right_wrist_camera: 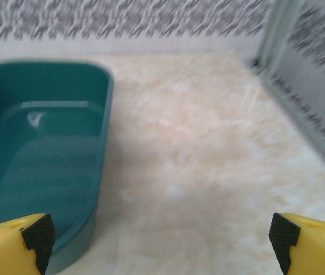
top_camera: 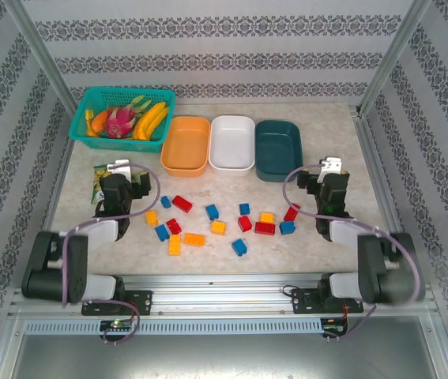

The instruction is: Sort the legos into containers by color

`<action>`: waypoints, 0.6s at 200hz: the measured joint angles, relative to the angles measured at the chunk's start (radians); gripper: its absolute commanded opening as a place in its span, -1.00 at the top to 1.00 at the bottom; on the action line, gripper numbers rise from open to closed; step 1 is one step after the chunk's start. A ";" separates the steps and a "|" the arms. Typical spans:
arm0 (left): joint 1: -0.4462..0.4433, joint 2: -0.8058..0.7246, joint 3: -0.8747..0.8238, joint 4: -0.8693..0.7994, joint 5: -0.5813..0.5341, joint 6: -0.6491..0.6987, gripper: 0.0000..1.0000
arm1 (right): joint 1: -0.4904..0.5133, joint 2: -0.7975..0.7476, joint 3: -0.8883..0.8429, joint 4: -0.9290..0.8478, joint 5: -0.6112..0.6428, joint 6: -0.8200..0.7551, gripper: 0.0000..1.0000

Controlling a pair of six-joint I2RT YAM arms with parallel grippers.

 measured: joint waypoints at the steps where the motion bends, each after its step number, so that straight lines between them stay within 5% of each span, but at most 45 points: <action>1: -0.003 -0.013 0.003 -0.008 -0.005 -0.001 -1.00 | 0.002 -0.012 0.001 -0.007 0.008 0.000 -0.95; 50: -0.127 -0.382 0.122 -0.298 -0.163 -0.042 -1.00 | 0.056 -0.370 0.238 -0.362 0.193 0.015 -0.95; 78: -0.219 -0.431 0.337 -0.523 -0.213 -0.126 -0.99 | 0.061 -0.413 0.620 -0.753 0.190 0.275 -0.95; 120: -0.200 -0.388 0.695 -0.900 -0.061 -0.438 -1.00 | 0.051 -0.441 0.749 -1.173 0.052 0.534 -0.79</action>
